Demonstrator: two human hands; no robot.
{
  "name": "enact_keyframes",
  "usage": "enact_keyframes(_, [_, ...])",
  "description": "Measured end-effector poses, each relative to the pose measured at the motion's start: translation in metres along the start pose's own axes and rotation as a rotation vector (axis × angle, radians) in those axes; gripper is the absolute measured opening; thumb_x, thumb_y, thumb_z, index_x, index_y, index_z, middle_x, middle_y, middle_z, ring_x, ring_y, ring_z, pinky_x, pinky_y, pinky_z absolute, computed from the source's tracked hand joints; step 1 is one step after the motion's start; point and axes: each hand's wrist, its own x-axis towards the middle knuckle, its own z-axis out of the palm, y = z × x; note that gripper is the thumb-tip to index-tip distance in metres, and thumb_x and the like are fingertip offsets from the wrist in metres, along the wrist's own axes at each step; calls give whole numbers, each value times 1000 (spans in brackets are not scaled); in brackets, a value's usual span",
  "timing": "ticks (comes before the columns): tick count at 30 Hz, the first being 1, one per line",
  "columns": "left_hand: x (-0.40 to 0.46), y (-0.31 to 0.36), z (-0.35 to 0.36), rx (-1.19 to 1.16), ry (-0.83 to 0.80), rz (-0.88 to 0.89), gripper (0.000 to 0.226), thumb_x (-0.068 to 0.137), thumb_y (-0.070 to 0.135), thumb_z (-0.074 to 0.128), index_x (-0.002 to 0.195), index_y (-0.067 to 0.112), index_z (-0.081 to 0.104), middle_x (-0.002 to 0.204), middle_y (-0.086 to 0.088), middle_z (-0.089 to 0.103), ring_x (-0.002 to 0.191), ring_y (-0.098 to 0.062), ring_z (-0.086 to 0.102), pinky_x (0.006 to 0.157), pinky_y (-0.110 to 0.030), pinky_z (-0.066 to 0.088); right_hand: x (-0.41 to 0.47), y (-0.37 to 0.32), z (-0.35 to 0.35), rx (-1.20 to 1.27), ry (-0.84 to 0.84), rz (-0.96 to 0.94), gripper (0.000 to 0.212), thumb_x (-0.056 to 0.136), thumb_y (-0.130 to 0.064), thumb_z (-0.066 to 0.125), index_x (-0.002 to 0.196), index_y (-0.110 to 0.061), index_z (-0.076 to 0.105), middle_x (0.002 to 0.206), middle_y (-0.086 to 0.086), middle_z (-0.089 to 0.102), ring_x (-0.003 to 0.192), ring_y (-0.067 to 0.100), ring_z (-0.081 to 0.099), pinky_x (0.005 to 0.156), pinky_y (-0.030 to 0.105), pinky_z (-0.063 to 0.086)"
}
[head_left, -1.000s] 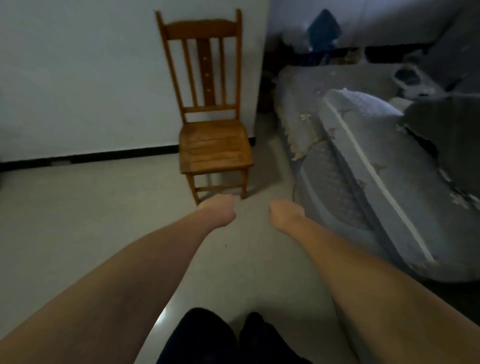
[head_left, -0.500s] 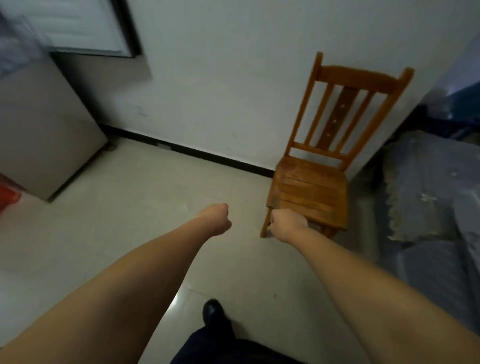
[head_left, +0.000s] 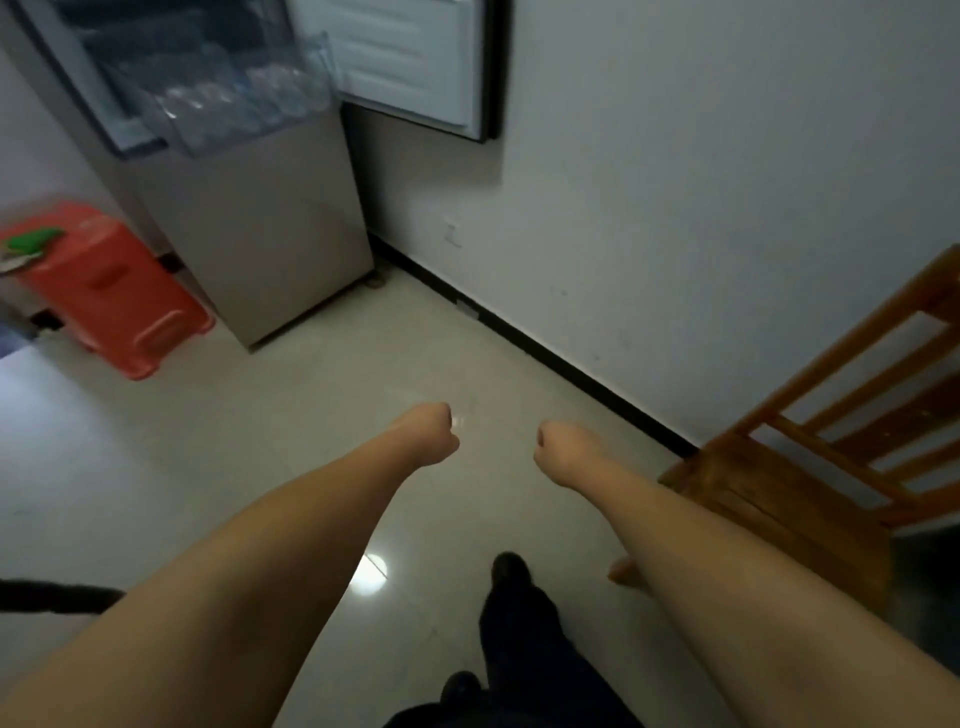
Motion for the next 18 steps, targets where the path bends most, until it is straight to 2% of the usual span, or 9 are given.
enact_keyframes(6, [78,-38,-49,-59,29,-137,37,93,22,51,127,8,52,131,-13,53,118,-30,53,93,-33,44,104,-45,-42,-44,-33,-118,31,98,-20,40,123,-9,56,128,14,57,115,32,56,93,33,44])
enact_keyframes(12, [157,-39,-114,-105,97,-177,36,94,21,50,128,8,51,130,-12,54,116,-29,54,94,-35,45,201,-82,-109,-111,15,-230,31,97,-20,41,123,-11,55,128,13,57,116,31,55,92,33,44])
enact_keyframes(18, [225,-50,-174,-203,167,-203,35,95,18,51,127,5,52,127,-14,55,114,-29,54,92,-34,45,286,-124,-170,-199,20,-332,32,99,-16,40,125,-6,55,130,16,56,117,32,55,93,33,44])
